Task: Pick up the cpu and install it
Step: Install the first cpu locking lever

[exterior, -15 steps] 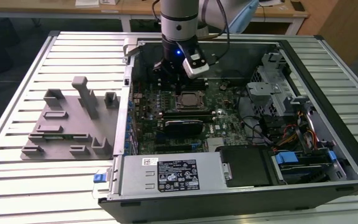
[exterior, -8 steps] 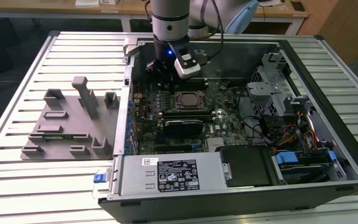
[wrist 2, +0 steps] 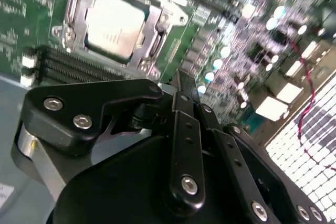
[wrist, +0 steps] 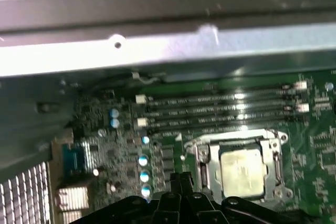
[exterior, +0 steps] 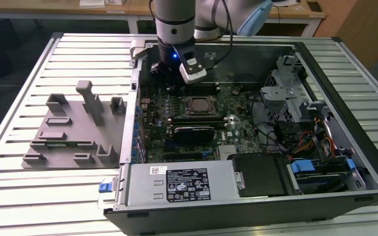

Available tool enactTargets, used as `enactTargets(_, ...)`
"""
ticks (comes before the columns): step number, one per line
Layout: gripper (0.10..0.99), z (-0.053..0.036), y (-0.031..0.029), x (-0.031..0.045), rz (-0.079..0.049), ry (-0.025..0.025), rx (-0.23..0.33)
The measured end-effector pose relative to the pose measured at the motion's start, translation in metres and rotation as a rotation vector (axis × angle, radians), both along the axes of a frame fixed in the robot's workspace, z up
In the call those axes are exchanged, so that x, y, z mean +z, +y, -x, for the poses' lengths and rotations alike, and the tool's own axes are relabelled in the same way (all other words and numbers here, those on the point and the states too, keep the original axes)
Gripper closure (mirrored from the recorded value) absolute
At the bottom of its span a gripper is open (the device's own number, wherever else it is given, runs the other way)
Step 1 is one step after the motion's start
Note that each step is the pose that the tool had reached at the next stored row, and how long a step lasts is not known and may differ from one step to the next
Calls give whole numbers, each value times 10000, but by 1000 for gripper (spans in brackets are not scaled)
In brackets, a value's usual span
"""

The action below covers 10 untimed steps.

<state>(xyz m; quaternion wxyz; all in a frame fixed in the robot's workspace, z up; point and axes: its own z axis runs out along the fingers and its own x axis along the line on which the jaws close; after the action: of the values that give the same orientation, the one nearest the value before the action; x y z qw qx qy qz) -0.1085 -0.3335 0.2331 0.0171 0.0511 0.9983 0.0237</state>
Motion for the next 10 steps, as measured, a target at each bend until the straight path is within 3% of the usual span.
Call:
enactTargets(5, 980, 40, 0, 0, -606, 0, -1)
enactTargets(10, 980, 77, 0, 0, -1113, 0, 1)
